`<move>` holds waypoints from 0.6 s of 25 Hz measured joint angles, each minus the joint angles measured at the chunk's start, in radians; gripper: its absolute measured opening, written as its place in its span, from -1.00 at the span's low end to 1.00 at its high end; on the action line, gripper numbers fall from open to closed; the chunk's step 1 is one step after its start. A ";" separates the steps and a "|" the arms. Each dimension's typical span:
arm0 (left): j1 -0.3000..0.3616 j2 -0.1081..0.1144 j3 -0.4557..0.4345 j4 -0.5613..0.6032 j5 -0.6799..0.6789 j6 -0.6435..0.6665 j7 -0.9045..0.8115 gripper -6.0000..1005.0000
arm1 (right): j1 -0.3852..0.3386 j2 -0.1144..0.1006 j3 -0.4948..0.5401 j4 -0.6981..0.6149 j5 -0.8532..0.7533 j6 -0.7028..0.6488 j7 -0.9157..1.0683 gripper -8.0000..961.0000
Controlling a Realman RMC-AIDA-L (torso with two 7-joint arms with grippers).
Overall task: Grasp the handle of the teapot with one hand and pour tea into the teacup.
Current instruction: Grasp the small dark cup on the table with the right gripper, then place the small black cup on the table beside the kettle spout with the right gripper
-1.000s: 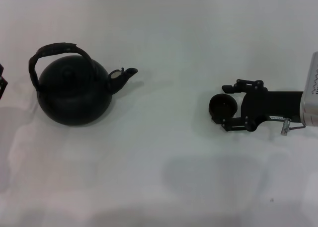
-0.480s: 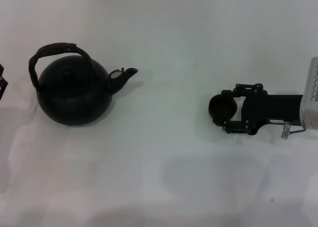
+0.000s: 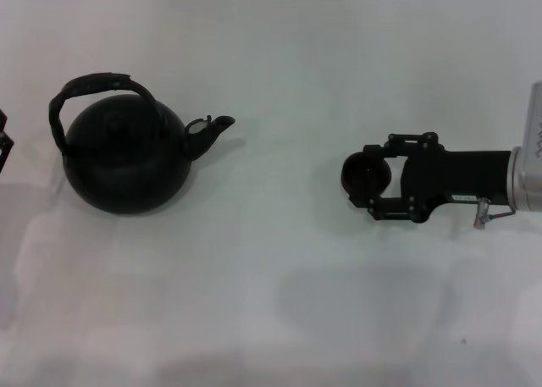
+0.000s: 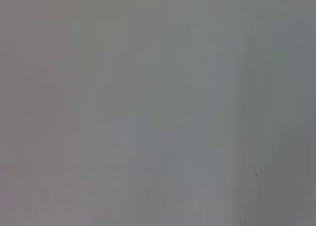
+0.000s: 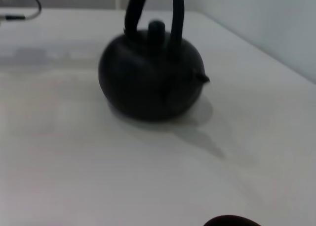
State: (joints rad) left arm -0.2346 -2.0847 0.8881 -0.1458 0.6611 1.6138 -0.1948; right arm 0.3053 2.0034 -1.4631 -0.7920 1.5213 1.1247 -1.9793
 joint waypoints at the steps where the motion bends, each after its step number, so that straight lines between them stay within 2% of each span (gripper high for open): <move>1: 0.000 0.000 0.000 0.000 0.000 0.000 0.000 0.54 | 0.003 0.002 -0.010 -0.022 0.001 0.008 0.022 0.53; 6: -0.001 -0.001 0.000 0.001 0.000 0.000 0.000 0.54 | 0.020 0.004 -0.060 -0.050 0.027 -0.003 0.045 0.55; 11: -0.002 -0.002 0.001 0.000 0.001 0.002 0.000 0.54 | 0.073 0.007 -0.160 -0.046 0.074 -0.064 0.047 0.56; 15: 0.002 -0.003 0.002 0.000 0.010 0.004 0.000 0.54 | 0.107 0.008 -0.270 -0.040 0.090 -0.163 0.054 0.58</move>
State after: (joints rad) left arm -0.2329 -2.0878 0.8897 -0.1460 0.6713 1.6176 -0.1948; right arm 0.4124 2.0117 -1.7331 -0.8315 1.6113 0.9621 -1.9253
